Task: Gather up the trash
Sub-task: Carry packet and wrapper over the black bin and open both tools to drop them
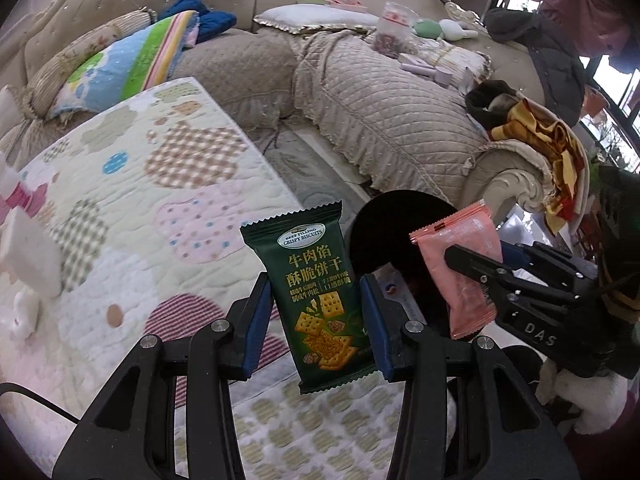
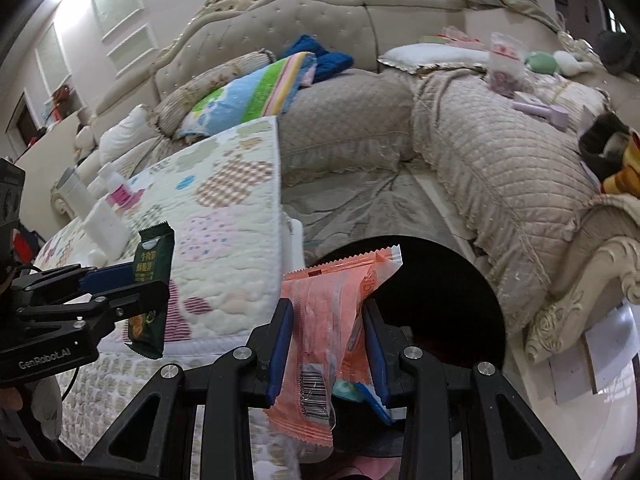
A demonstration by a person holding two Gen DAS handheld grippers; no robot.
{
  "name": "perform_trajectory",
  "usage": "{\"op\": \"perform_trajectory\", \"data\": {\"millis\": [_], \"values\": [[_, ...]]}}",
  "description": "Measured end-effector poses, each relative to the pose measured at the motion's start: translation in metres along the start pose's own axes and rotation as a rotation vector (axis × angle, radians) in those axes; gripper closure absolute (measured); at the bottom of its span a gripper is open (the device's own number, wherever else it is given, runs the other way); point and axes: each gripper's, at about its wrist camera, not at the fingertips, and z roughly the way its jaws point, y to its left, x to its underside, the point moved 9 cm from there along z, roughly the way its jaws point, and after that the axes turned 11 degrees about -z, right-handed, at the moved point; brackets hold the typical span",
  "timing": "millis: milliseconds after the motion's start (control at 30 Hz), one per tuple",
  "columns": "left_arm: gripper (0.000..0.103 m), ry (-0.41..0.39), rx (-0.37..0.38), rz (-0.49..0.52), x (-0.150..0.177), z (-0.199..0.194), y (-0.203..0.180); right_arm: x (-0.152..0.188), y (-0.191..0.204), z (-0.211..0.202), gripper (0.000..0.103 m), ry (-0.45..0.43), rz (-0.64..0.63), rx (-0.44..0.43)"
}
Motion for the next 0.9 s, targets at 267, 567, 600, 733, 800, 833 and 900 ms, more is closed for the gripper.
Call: {"op": "perform_trajectory", "data": {"millis": [267,567,600,733,800,833,900], "values": [[0.062,0.027,0.025,0.023,-0.003,0.016,-0.023,0.006,-0.026,0.005,0.070,0.004,0.042,0.029],[0.062,0.059,0.036,0.029,-0.003,0.037,-0.040,0.011,-0.049,0.012,0.070,0.022,0.080,0.050],[0.062,0.061,0.036,0.031,-0.004,0.039,-0.041,0.011,-0.051,0.013,0.070,0.023,0.082,0.052],[0.062,0.069,0.037,0.028,-0.004,0.045,-0.043,0.012,-0.058,0.015,0.070,0.027,0.095,0.059],[0.062,0.074,0.039,0.023,-0.003,0.047,-0.044,0.013,-0.062,0.017,0.070,0.028,0.104,0.064],[0.062,0.076,0.041,0.021,-0.003,0.048,-0.044,0.013,-0.063,0.018,0.070,0.030,0.109,0.064],[0.062,0.079,0.041,0.020,-0.003,0.051,-0.045,0.014,-0.065,0.020,0.070,0.034,0.116,0.063]]}}
